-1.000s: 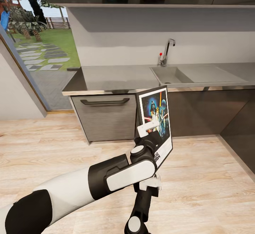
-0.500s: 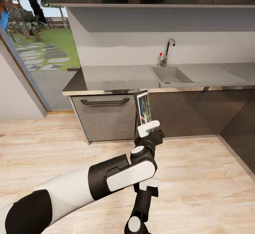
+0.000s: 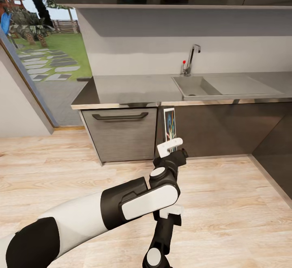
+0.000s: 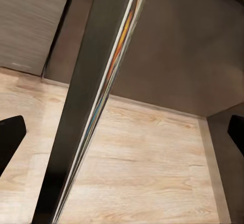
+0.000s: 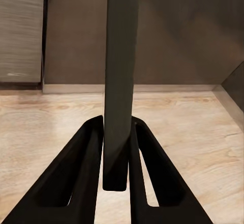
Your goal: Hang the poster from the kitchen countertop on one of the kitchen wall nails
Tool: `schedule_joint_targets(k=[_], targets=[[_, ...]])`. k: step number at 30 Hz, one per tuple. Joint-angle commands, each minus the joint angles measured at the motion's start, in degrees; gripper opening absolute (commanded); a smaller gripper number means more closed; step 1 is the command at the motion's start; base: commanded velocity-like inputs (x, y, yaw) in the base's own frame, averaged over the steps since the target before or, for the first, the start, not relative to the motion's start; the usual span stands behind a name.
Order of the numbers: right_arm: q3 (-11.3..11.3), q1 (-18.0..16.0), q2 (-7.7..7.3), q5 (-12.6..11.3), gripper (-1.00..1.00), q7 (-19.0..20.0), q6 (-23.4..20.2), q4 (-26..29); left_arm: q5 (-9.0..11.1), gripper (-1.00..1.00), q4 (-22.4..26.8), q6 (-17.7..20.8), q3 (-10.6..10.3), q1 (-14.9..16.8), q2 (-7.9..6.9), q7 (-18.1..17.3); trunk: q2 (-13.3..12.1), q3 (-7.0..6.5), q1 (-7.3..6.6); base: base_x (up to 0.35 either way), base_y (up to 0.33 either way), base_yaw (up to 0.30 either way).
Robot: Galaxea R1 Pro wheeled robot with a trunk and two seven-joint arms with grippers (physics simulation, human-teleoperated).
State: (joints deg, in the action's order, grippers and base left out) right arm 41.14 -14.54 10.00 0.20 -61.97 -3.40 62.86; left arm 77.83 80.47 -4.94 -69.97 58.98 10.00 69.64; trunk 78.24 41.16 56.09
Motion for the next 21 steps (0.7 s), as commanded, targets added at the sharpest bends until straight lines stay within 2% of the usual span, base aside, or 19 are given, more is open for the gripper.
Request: schedule_joint_targets(k=[1,14,19,21], targets=[[0.1,0.0,0.00,0.0,-1.00,-0.1,-0.2,0.0,0.3,1.00,0.1,-0.5,-0.1,0.1,0.00,0.4,0.0,0.05,0.00,0.000,0.000,0.000],[0.1,0.0,0.00,-2.4,-1.00,-0.1,-0.1,0.0,0.3,1.00,0.2,-0.5,-0.1,0.1,0.00,0.8,0.0,0.05,0.00,0.000,0.000,0.000],[-0.3,0.0,0.00,-2.9,-1.00,0.1,-0.2,-0.3,0.3,1.00,2.3,-0.5,0.0,0.1,0.00,0.8,0.0,0.05,0.00,0.000,0.000,0.000],[-0.4,0.0,-0.02,-4.1,-1.00,0.2,-0.2,-0.4,0.3,1.00,2.8,-0.4,0.0,0.1,0.00,0.8,0.0,0.05,0.00,0.000,0.000,0.000]])
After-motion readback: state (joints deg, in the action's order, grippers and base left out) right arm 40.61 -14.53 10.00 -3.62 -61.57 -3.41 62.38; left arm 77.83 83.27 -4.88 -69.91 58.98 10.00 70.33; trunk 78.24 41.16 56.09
